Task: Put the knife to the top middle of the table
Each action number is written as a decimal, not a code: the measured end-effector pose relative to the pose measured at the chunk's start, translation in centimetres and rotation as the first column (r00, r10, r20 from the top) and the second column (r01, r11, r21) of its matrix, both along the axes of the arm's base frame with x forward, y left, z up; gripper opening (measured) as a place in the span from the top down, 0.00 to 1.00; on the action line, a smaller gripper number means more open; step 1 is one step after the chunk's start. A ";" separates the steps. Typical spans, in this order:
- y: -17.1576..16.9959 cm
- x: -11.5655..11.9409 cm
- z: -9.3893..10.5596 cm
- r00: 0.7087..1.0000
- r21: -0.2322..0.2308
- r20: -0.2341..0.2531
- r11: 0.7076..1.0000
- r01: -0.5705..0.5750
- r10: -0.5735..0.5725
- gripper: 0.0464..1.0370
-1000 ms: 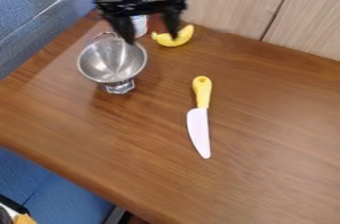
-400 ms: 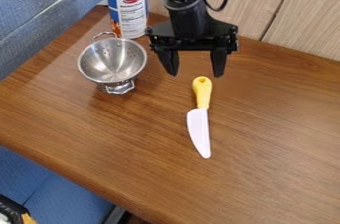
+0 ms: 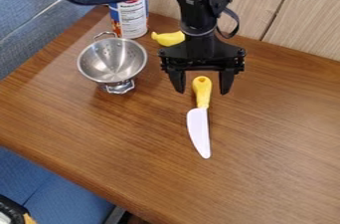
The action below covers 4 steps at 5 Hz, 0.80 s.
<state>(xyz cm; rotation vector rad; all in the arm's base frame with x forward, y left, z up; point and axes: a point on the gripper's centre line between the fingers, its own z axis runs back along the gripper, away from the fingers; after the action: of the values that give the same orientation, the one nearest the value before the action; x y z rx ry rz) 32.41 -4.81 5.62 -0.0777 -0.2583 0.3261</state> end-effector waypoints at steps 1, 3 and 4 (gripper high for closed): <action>0.1 0.5 -1.5 0.999 0.018 -0.032 0.999 -0.033 0.034 0.04; -0.8 1.6 -2.8 0.999 0.054 -0.028 0.998 -0.026 0.028 0.37; -0.8 1.5 -2.8 1.000 0.066 -0.025 0.998 -0.014 0.016 0.57</action>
<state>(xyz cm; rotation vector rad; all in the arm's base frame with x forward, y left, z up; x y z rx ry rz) 33.86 -5.60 2.83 -0.0068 -0.2441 0.3328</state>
